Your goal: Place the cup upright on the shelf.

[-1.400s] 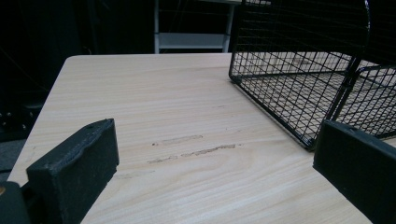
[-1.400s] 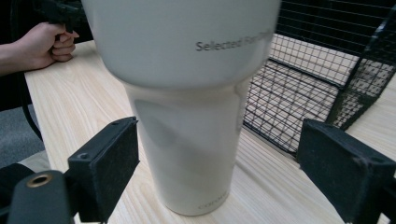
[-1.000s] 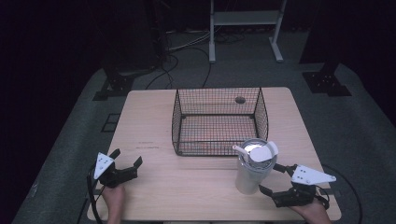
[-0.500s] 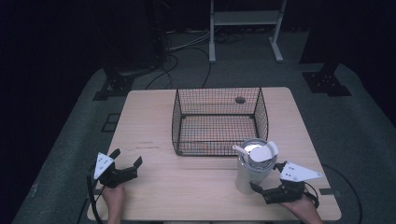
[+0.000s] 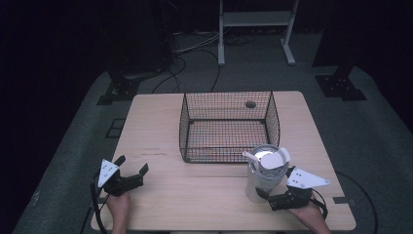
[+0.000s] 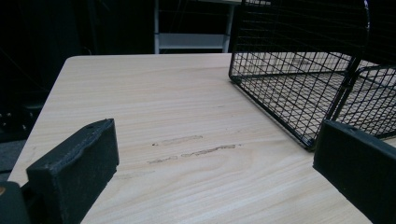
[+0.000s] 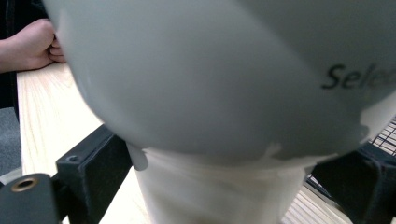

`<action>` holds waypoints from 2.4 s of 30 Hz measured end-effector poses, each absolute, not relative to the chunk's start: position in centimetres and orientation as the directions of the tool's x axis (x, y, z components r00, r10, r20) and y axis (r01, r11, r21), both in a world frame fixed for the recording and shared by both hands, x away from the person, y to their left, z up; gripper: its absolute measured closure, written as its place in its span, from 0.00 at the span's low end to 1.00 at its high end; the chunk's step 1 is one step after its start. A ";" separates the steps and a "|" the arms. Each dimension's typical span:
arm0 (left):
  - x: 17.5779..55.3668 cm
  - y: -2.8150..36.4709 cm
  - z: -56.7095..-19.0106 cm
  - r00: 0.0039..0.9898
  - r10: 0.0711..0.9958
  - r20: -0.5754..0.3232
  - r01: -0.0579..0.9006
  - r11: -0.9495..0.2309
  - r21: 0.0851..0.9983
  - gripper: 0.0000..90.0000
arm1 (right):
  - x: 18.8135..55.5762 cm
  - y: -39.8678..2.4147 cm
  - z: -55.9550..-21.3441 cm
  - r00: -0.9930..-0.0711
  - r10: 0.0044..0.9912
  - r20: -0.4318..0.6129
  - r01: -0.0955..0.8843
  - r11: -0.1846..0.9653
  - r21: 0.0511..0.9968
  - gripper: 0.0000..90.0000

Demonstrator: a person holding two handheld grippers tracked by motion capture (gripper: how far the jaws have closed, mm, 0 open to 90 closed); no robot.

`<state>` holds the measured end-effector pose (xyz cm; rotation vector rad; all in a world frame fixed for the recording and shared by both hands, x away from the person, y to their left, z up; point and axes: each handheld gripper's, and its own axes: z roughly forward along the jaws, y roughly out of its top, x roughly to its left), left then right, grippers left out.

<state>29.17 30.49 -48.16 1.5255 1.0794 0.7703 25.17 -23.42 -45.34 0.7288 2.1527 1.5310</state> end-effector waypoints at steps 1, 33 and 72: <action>29.2 30.5 -48.2 0.383 0.921 -0.068 0.236 -0.026 0.972 0.00 | 25.2 -23.4 -45.3 -0.784 0.620 -0.022 0.183 0.264 0.947 0.09; 29.2 30.5 -48.2 0.382 0.921 -0.071 0.237 -0.023 0.971 0.00 | 25.8 -22.6 -45.5 -0.783 0.621 -0.038 0.154 0.253 0.955 0.09; 29.2 30.7 -48.2 0.384 0.919 -0.083 0.231 -0.009 0.973 0.00 | 32.2 -16.6 -33.8 -0.831 0.554 -0.049 0.074 0.197 0.978 0.09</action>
